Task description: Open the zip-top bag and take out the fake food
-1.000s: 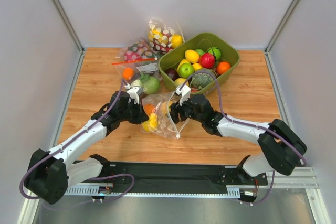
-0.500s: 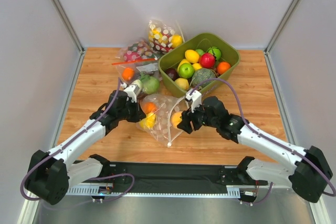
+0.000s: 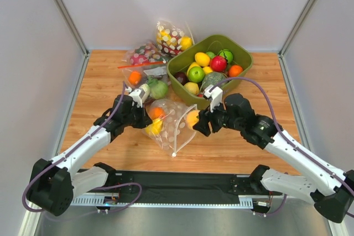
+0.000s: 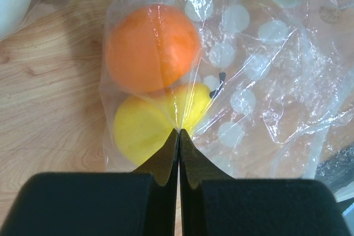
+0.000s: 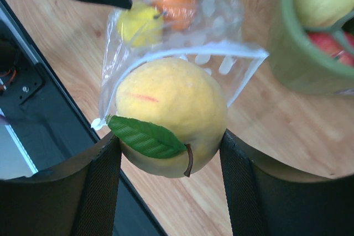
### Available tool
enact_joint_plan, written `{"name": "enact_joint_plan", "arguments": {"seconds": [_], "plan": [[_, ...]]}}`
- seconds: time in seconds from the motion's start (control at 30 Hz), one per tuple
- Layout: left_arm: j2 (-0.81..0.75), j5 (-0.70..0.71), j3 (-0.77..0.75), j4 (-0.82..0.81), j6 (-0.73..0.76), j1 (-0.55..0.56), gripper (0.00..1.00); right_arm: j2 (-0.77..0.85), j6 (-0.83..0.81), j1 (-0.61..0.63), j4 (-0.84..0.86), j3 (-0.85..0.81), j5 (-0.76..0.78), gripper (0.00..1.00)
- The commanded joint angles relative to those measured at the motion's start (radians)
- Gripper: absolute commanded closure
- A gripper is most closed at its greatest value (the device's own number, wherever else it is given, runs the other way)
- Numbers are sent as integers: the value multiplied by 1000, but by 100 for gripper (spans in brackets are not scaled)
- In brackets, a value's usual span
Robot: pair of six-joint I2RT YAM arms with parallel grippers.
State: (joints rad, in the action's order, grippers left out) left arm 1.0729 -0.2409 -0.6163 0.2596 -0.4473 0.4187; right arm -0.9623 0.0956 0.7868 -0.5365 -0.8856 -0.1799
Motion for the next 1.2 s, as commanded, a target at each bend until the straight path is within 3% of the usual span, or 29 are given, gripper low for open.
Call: {"name": "enact_joint_plan", "arguments": {"seconds": [0.0, 0.23, 0.37, 0.6, 0.9, 1.0, 1.17], "plan": [[-27, 5, -34, 6, 4, -11, 100, 22, -56, -8, -56, -142, 86, 78], [-30, -15, -36, 0, 4, -11, 100, -81, -145, -182, 62, -286, 88, 77], [-39, -24, -36, 1, 7, -11, 100, -255, -165, -320, 164, -355, 83, 77], [-56, -34, -34, 13, 18, -12, 100, -562, -48, -582, 205, -582, 75, 77], [-47, -49, -37, 9, 24, -11, 100, -806, -65, -669, 113, -772, 230, 74], [-41, -54, -39, 7, 24, -12, 100, -851, -73, -672, 89, -806, 289, 68], [-41, -52, -39, 9, 24, -11, 100, -865, -62, -675, 95, -800, 319, 34]]}}
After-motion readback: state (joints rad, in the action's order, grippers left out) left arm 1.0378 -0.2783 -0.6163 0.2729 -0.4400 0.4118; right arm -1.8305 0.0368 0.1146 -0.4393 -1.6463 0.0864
